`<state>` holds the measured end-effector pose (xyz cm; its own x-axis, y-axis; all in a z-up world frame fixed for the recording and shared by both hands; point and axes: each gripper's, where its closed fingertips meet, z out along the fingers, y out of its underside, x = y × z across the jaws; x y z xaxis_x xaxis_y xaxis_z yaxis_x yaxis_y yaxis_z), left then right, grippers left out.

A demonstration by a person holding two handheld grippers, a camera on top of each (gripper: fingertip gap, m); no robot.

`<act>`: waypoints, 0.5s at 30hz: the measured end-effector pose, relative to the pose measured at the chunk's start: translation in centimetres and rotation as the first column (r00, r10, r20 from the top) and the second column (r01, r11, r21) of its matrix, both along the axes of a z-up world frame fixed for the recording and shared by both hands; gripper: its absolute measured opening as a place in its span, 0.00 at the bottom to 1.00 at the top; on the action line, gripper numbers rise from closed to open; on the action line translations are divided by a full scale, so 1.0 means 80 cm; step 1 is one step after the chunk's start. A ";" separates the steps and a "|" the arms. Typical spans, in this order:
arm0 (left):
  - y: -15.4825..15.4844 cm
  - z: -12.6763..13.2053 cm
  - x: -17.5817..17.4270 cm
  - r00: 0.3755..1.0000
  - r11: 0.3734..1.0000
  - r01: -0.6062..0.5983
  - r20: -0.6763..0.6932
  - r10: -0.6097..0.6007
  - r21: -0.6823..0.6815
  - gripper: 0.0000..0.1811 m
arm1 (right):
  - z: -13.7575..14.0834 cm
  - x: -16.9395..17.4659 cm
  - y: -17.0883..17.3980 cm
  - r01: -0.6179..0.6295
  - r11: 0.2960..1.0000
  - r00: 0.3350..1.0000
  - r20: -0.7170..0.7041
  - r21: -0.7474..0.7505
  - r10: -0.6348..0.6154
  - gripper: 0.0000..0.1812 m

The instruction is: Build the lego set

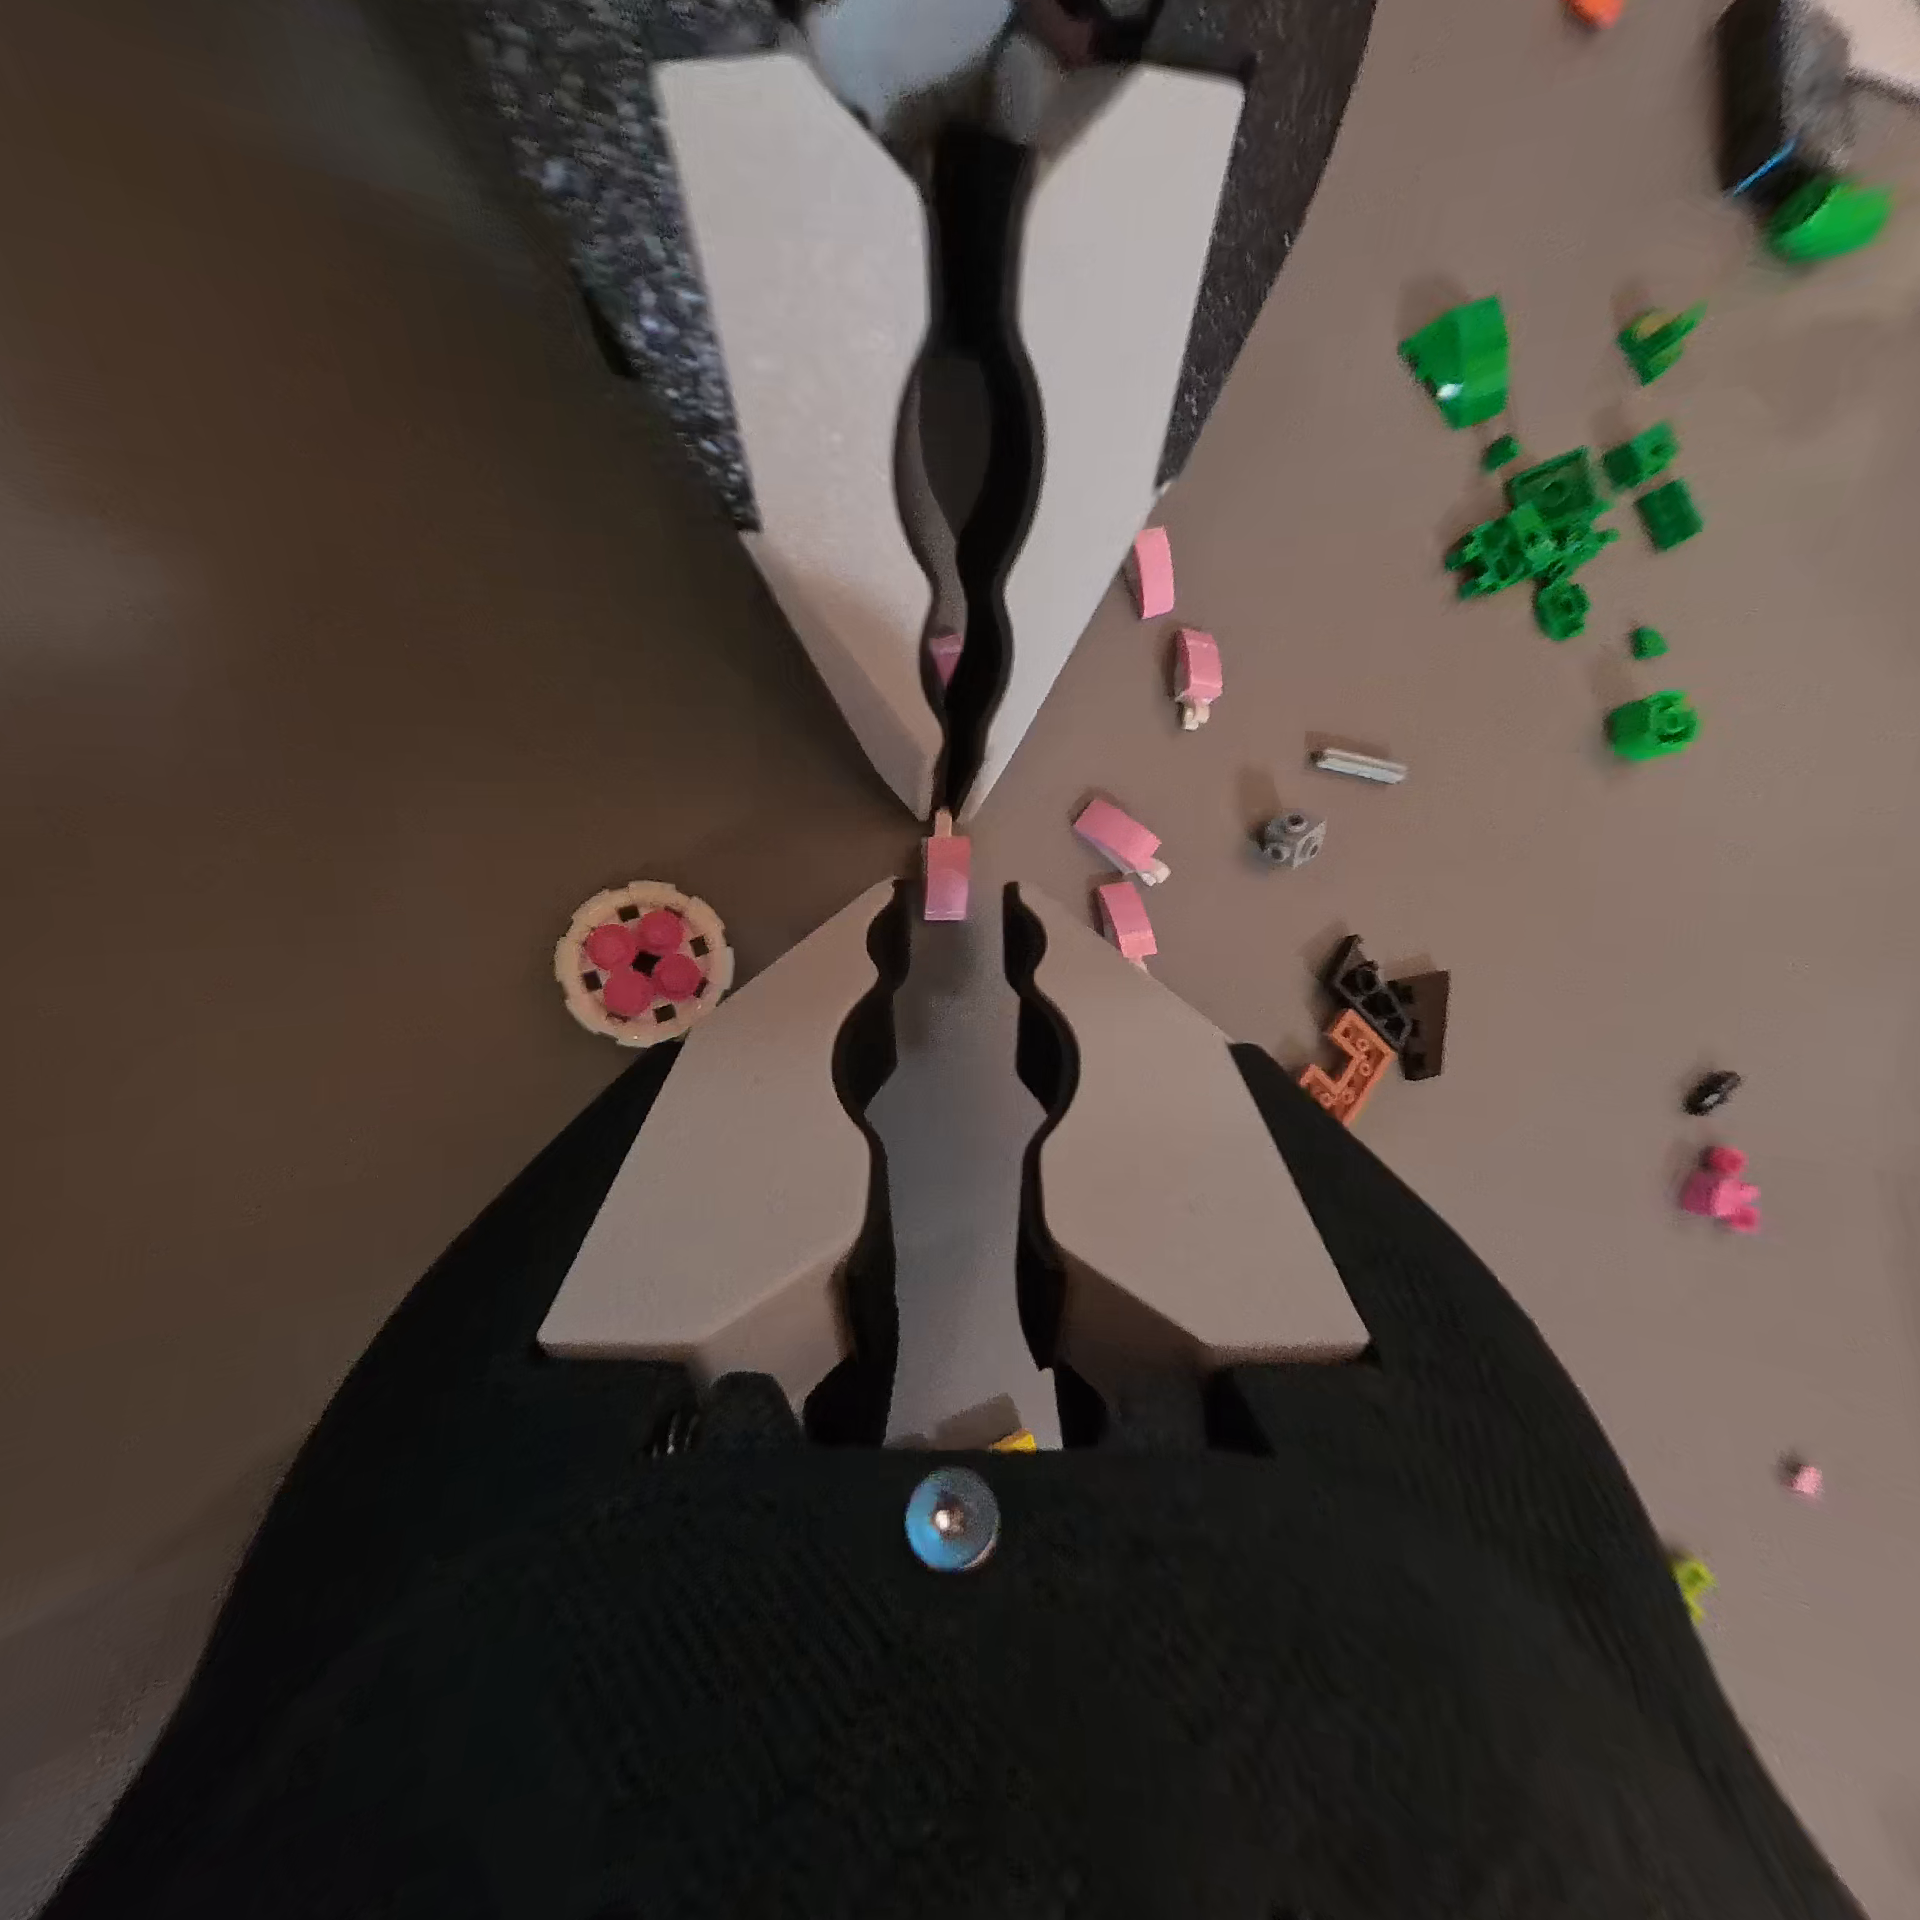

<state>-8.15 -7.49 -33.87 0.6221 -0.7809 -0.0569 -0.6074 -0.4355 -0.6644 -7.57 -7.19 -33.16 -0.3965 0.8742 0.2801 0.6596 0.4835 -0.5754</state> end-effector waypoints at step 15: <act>0.001 -0.001 0.000 0.995 0.995 -0.045 0.087 0.053 -0.085 0.00 | -0.003 -0.008 -0.010 -0.049 0.970 0.996 -0.065 0.240 0.067 0.05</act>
<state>-8.13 -7.45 -33.92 0.6595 -0.7490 0.0639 -0.5238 -0.5188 -0.6756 -8.23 -8.02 -33.43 -0.4158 0.7551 0.5069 0.5875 0.6485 -0.4841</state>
